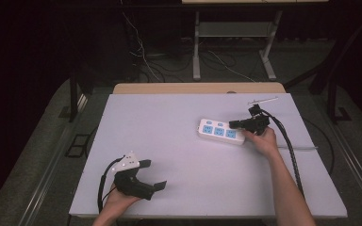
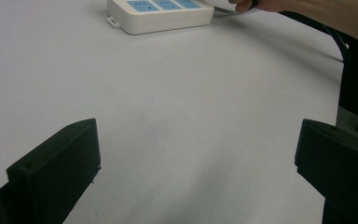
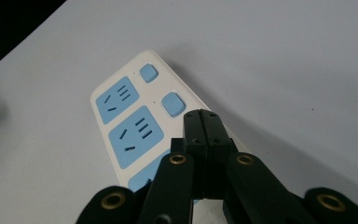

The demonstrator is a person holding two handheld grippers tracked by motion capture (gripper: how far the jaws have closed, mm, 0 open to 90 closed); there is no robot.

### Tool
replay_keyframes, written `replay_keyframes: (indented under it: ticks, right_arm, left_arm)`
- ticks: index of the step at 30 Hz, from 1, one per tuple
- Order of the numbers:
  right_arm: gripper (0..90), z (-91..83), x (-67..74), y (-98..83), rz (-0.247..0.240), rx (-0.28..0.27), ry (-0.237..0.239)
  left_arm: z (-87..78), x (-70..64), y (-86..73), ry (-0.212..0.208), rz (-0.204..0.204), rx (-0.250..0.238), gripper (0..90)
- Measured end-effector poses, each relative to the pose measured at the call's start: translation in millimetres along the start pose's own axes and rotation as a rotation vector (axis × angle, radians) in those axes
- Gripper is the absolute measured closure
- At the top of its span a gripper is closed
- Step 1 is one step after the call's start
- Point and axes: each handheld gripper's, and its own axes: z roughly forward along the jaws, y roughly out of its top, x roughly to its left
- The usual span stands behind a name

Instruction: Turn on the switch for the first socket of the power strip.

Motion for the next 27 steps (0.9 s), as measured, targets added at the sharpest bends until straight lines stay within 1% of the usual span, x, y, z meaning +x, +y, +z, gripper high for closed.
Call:
replay_keyframes:
  ticks: [1, 5, 9, 13, 15, 18, 20, 23, 24, 25, 27]
  right_arm:
    - [90.0, 0.1, -1.2, -1.2, 0.005, -0.010, 0.006]
    - [90.0, 0.0, -1.8, -3.0, 0.013, -0.022, 0.010]
    - [90.0, 0.3, -1.3, -3.9, 0.008, -0.026, 0.003]
    - [90.0, 0.6, 0.2, -6.2, -0.010, -0.041, -0.008]
    - [90.0, 0.5, -1.5, -7.4, -0.003, -0.052, 0.004]
    - [90.0, 0.5, -2.2, -7.0, 0.004, -0.050, 0.009]
    - [90.0, 0.4, -1.2, -6.1, 0.004, -0.043, 0.002]
    - [90.0, 0.6, 3.9, -3.0, -0.007, -0.022, -0.031]
    - [90.0, 0.6, 3.9, -3.0, -0.007, -0.022, -0.031]
    - [90.0, -0.1, 2.8, -3.0, 0.007, -0.022, -0.032]
    - [90.0, -0.9, 2.1, -3.1, 0.010, -0.025, -0.036]
  left_arm:
    - [0.2, 0.0, -0.1, 0.000, 0.000, 0.001, 0.0]
    - [0.7, 0.2, -0.1, 0.000, 0.002, 0.003, 0.0]
    - [1.2, 0.0, -0.2, -0.001, 0.001, 0.004, 0.0]
    - [1.0, -0.3, -0.2, -0.003, 0.001, 0.004, 0.0]
    - [1.0, 0.2, -0.2, -0.002, 0.002, 0.005, 0.0]
    - [0.6, 0.3, -0.1, -0.001, 0.001, 0.000, 0.0]
    - [0.2, 0.3, -0.2, -0.001, 0.001, 0.000, 0.0]
    - [0.7, 1.0, -0.1, 0.001, -0.001, 0.002, 0.0]
    - [0.7, 1.0, 0.0, 0.000, -0.001, 0.001, 0.0]
    - [0.7, 0.7, 0.1, -0.001, -0.001, -0.001, 0.0]
    - [0.5, 0.2, 0.0, -0.001, 0.001, 0.001, 0.0]
